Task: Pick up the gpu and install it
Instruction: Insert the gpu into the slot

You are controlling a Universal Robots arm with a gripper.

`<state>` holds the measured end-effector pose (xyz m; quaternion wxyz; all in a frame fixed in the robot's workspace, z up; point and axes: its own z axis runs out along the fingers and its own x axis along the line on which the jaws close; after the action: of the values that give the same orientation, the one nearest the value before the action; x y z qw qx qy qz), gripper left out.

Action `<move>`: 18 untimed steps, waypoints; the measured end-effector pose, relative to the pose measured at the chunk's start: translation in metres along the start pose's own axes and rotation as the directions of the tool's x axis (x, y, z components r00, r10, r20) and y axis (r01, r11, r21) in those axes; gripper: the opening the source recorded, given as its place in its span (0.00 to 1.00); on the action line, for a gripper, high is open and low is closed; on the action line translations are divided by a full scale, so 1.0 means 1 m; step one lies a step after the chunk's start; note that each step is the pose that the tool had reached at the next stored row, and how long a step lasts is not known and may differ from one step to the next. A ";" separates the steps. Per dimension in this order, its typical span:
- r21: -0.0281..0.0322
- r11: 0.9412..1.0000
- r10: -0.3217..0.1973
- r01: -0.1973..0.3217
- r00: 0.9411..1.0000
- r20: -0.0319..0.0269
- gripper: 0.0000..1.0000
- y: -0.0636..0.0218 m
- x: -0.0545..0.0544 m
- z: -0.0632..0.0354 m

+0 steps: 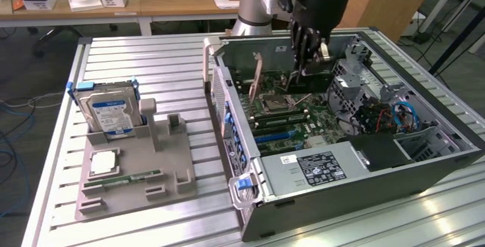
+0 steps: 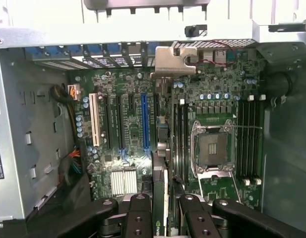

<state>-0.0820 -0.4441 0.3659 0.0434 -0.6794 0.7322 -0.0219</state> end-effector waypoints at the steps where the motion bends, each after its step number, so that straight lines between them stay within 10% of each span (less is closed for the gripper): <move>1: 0.000 1.000 0.000 0.000 1.000 0.000 0.26 0.0003 0.000 0.0018; 18: 0.001 1.000 0.000 0.000 1.000 0.000 0.26 0.0054 0.001 0.0324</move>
<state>-0.0844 -0.4441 0.3331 0.0437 -0.6794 0.7322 -0.0221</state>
